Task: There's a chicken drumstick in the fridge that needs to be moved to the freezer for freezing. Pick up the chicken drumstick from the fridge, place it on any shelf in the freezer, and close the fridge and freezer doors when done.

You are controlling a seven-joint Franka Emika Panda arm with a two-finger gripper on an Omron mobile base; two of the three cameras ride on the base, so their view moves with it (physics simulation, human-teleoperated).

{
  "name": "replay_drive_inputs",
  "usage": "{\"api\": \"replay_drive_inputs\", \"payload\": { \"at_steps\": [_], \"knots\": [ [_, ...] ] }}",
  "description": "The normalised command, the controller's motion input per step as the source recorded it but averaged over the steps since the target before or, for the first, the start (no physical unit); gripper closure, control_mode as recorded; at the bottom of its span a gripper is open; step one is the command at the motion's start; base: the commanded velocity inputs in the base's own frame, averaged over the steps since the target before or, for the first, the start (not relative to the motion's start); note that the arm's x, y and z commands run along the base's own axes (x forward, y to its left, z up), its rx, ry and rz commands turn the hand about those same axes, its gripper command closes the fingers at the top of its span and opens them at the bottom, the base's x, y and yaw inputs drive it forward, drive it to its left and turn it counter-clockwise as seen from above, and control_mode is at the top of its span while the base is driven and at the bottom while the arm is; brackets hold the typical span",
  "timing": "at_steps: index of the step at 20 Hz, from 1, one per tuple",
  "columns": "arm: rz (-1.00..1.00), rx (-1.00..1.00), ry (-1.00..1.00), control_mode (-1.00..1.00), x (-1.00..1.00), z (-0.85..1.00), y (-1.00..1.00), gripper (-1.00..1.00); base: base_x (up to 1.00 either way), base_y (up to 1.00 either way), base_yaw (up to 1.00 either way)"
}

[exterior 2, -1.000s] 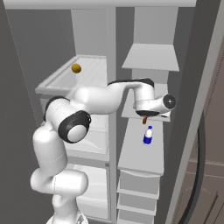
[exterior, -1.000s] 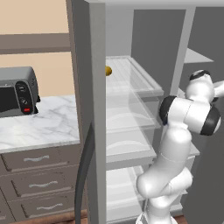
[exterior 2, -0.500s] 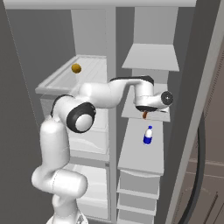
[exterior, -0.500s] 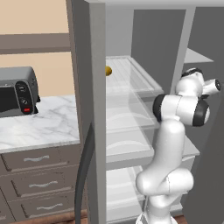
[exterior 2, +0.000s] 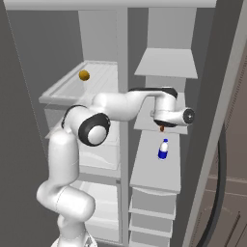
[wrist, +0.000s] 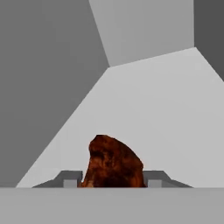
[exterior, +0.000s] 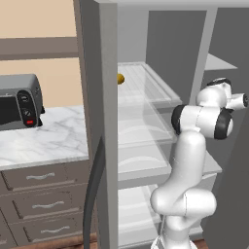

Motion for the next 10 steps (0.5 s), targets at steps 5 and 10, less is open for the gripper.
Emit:
{"api": "replay_drive_inputs", "payload": {
  "at_steps": [5,10],
  "knots": [
    [0.0,0.0,0.0,-1.0,0.22,0.0,0.0,-1.0,0.0,0.0,0.0],
    [0.0,0.0,-0.01,-1.0,0.33,0.0,0.0,-1.0,0.0,0.0,0.0]
  ]
}}
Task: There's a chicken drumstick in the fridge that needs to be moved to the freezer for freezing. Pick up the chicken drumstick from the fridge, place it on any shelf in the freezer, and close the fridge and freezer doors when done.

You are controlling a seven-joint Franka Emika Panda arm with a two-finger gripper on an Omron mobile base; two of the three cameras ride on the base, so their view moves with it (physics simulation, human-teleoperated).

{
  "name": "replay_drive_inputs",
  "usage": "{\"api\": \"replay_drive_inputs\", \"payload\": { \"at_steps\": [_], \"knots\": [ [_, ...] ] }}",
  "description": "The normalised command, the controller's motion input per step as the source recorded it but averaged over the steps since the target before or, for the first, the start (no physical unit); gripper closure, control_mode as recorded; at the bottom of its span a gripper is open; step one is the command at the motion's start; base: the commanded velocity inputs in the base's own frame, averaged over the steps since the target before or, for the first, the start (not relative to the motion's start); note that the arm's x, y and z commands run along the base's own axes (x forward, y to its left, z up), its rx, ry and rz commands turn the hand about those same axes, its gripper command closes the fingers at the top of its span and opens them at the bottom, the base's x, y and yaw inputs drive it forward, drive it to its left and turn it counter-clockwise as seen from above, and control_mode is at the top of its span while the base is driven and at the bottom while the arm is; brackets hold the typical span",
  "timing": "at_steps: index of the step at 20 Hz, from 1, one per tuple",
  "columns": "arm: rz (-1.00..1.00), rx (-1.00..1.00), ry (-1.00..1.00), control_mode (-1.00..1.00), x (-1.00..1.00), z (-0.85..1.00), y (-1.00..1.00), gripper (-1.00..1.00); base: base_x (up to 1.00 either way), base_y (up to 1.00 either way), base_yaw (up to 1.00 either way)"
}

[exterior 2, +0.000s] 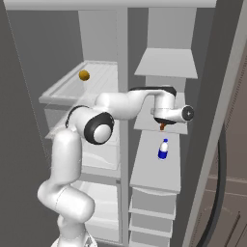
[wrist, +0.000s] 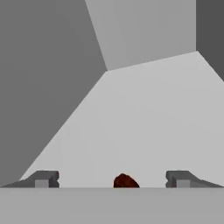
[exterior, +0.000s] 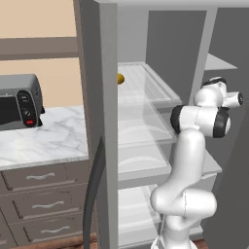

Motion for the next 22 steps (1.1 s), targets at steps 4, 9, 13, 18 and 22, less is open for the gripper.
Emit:
{"api": "replay_drive_inputs", "payload": {
  "at_steps": [4,9,13,18,22],
  "knots": [
    [0.0,0.0,-0.1,-1.0,-0.15,0.01,0.0,-1.0,0.0,0.0,0.0],
    [0.0,-0.01,-0.19,-1.0,-0.48,0.13,0.04,-1.0,0.0,0.0,0.0],
    [0.0,-0.04,-0.19,-1.0,-0.56,0.15,0.02,-1.0,0.0,0.0,0.0],
    [-0.04,-0.09,-0.16,-1.0,-0.63,0.19,0.1,-1.0,0.0,0.0,0.0],
    [-0.08,-0.09,-0.13,-1.0,-0.83,0.27,0.0,-1.0,0.0,0.0,0.0]
  ]
}}
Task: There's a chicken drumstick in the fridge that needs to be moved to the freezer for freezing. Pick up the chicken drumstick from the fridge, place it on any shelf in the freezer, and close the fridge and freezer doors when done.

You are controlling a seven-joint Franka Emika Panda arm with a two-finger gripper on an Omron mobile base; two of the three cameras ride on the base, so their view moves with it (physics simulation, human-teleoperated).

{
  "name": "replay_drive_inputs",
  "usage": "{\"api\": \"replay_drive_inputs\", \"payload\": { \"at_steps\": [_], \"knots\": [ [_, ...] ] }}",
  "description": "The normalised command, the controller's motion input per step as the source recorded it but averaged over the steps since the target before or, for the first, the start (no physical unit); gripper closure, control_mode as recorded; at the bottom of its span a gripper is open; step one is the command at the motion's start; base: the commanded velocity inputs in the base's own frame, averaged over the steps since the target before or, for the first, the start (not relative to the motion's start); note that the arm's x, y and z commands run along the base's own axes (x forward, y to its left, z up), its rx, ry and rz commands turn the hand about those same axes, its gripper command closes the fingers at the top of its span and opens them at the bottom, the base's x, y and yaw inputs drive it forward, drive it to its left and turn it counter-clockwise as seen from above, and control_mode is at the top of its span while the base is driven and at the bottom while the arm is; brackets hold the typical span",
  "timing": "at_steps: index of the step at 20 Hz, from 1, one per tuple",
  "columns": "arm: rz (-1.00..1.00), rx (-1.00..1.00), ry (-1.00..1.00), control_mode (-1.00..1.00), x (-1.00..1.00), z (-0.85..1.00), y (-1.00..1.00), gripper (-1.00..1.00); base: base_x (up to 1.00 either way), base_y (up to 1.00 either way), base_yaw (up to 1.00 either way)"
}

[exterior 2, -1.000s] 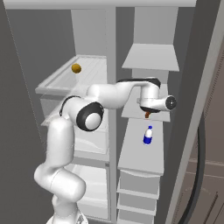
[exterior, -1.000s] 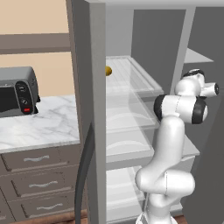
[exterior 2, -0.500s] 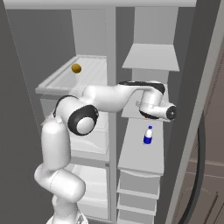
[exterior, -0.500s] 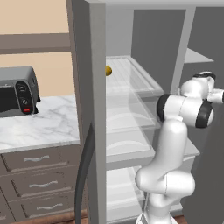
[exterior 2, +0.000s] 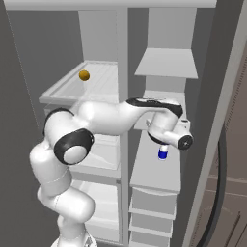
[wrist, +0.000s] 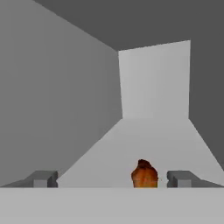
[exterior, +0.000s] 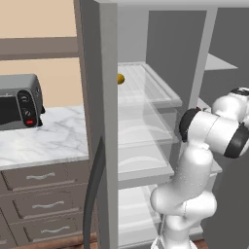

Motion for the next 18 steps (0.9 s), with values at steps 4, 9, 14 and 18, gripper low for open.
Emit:
{"api": "replay_drive_inputs", "payload": {
  "at_steps": [4,9,14,18],
  "knots": [
    [-0.09,-0.1,-0.07,-1.0,-0.94,0.35,0.02,-1.0,0.0,0.0,0.0],
    [-0.11,-0.13,-0.02,-1.0,-1.0,0.64,0.08,-1.0,0.0,0.0,0.0],
    [-0.11,-0.1,0.04,-1.0,-0.96,0.65,0.14,-1.0,0.0,0.0,0.0],
    [-0.02,-0.04,0.27,-1.0,-0.53,0.2,0.28,-1.0,0.0,0.0,0.0]
  ]
}}
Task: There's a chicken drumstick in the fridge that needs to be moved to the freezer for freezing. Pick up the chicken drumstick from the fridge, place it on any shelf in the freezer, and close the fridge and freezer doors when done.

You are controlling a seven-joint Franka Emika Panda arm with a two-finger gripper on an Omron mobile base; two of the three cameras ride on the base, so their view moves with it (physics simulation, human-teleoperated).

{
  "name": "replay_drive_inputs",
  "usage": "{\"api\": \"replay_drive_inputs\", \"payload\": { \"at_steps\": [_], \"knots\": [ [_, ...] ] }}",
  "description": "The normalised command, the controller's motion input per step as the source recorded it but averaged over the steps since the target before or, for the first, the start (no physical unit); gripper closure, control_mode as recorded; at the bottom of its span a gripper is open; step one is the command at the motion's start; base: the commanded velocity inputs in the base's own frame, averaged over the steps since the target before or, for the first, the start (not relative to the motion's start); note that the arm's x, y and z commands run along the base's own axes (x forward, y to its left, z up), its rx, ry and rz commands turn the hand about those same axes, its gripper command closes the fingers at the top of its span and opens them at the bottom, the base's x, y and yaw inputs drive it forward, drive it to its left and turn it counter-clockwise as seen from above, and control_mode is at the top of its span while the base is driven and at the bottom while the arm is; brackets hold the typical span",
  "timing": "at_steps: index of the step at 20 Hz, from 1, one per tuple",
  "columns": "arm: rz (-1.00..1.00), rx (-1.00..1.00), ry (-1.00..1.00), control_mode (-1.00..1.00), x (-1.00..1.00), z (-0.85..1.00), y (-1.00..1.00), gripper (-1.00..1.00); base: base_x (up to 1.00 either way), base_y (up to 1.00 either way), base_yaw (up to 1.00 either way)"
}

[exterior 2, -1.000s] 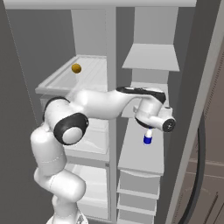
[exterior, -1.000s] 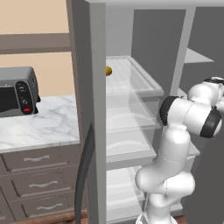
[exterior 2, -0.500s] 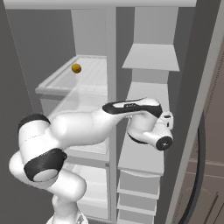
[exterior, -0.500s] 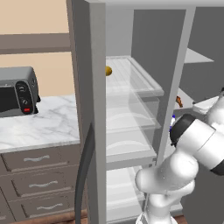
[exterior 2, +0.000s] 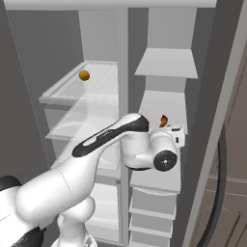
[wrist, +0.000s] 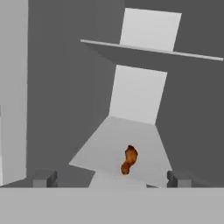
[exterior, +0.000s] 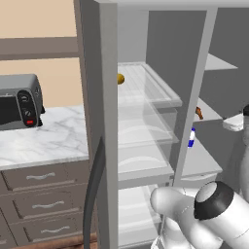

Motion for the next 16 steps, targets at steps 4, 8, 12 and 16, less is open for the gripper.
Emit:
{"api": "replay_drive_inputs", "payload": {
  "at_steps": [4,8,12,16],
  "knots": [
    [-0.09,-0.04,0.46,-1.0,-0.1,0.13,0.52,-1.0,0.0,0.0,0.0],
    [-0.15,0.09,0.41,-1.0,-0.57,0.13,0.43,-1.0,0.0,0.0,0.0],
    [-0.21,0.06,0.41,-1.0,-0.53,0.2,0.94,-1.0,0.0,0.0,0.0],
    [-0.18,0.0,0.51,-1.0,-0.38,0.1,0.96,-1.0,0.0,0.0,0.0]
  ]
}}
